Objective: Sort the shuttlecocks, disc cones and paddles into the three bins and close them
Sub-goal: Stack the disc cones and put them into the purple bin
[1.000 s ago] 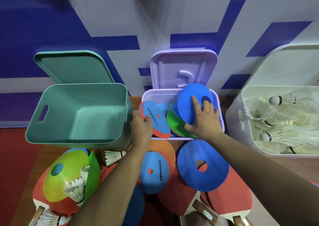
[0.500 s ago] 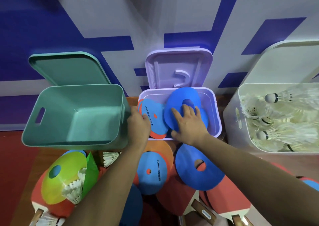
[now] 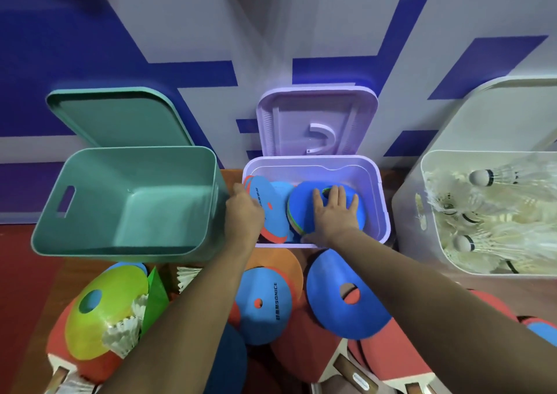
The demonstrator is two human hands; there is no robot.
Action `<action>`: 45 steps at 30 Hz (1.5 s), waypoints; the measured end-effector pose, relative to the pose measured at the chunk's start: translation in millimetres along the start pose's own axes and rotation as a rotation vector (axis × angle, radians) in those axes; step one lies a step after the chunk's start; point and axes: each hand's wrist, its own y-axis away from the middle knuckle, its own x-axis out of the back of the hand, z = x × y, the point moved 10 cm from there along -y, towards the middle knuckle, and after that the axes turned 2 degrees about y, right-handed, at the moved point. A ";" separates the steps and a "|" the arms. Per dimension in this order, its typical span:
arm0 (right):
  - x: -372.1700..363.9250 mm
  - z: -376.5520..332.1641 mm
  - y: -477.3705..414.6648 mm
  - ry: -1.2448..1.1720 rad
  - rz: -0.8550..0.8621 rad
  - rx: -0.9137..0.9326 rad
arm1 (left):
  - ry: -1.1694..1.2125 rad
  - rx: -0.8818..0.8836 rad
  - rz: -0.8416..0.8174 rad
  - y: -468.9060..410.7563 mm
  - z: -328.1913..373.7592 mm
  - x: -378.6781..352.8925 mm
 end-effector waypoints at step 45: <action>-61.1 14.7 204.9 -0.724 0.215 0.164 | 0.205 -0.066 -0.044 193.4 -125.8 6.4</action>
